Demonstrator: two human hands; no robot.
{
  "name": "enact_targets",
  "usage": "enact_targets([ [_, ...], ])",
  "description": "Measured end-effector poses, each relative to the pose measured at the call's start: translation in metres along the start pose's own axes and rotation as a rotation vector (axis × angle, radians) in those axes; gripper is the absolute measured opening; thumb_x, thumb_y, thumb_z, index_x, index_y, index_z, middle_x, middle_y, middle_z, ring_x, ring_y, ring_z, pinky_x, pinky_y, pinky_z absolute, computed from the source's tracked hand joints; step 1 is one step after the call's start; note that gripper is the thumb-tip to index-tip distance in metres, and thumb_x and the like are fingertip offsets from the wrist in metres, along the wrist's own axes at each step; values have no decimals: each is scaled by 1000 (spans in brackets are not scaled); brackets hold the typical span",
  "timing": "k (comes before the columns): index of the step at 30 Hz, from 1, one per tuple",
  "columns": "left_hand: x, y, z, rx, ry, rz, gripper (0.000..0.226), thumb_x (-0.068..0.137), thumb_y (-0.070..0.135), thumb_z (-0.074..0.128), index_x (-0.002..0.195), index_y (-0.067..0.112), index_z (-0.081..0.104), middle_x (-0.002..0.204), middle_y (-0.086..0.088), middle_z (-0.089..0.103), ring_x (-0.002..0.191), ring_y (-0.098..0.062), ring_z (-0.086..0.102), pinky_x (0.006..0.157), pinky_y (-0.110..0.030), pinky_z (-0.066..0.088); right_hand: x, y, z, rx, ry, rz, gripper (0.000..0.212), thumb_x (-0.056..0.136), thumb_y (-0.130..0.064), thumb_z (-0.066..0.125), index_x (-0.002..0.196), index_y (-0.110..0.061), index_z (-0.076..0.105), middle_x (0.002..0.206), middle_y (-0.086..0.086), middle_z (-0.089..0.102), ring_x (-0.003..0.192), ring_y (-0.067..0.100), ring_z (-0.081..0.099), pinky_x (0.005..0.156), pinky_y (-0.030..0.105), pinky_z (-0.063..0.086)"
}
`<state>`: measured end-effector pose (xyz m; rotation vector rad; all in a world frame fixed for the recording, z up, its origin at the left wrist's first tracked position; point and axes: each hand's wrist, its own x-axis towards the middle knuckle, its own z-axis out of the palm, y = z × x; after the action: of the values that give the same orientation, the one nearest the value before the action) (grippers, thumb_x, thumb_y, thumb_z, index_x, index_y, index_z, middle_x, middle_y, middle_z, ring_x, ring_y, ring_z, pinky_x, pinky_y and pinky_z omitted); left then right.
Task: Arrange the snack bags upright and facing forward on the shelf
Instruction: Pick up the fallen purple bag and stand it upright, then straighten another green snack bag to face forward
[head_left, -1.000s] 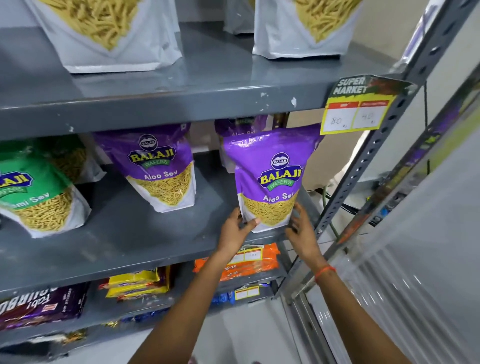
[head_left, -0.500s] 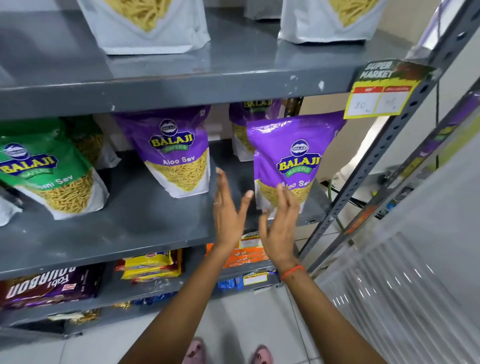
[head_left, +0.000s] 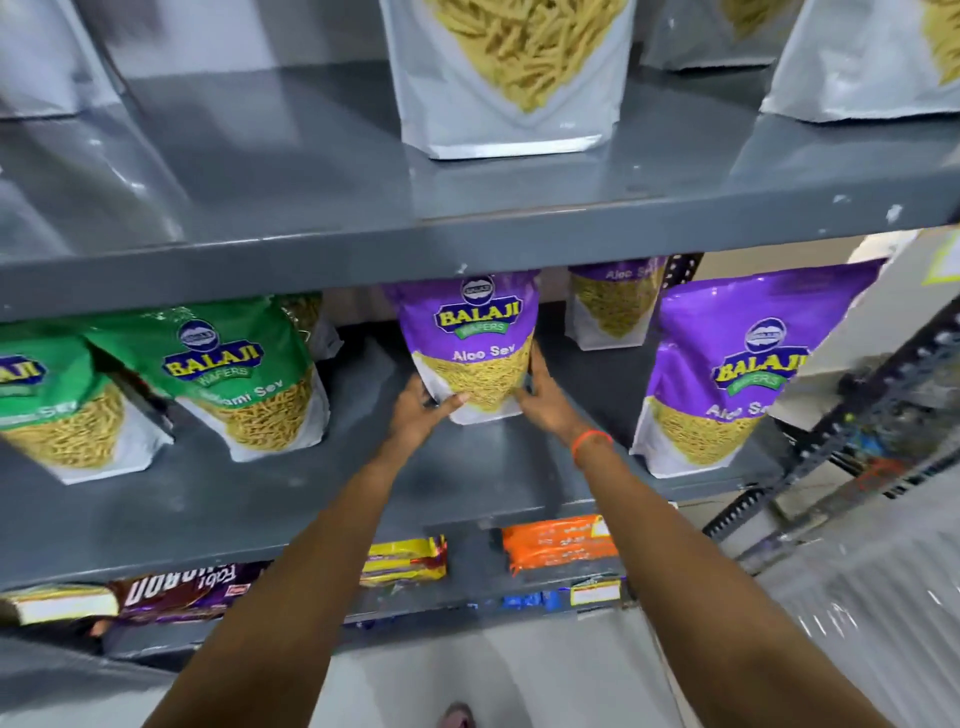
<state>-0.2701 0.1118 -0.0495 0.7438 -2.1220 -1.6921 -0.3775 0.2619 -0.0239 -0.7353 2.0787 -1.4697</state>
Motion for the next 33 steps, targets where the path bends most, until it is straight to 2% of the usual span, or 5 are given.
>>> enact_targets([
  [10,-72,-9,11,101,-39,-26,59,65,53,68,114,25,49,109,-4,69,92,-22,66,83,-38,53,-72,36,9,30,127,-58,77,68,-35,42,139,-14,22,145,6,33,136,19,31,115,35,25],
  [19,-114,-7,19,139,-76,-43,68,63,65,61,118,27,47,119,1,64,106,-16,61,96,-47,51,-115,47,3,54,109,-85,66,78,-12,43,127,-52,26,144,0,36,137,15,33,117,50,27],
  [26,-126,5,14,119,-119,-44,82,62,67,64,130,31,36,137,4,52,123,-15,50,106,-48,42,-126,37,18,4,329,-34,60,89,-6,43,143,-11,16,152,13,24,141,23,24,116,29,17],
  [29,-134,14,8,180,59,50,85,78,50,60,144,26,13,155,3,25,139,-20,30,114,-43,30,-145,4,34,-104,719,-246,53,81,4,40,132,-6,36,136,19,42,129,24,35,107,14,20],
  [33,-140,27,-14,264,320,246,71,91,39,46,146,20,5,158,2,10,143,-17,19,111,-26,17,-151,-37,75,-135,712,-510,49,78,8,42,124,-7,46,123,19,48,120,16,39,107,9,22],
])
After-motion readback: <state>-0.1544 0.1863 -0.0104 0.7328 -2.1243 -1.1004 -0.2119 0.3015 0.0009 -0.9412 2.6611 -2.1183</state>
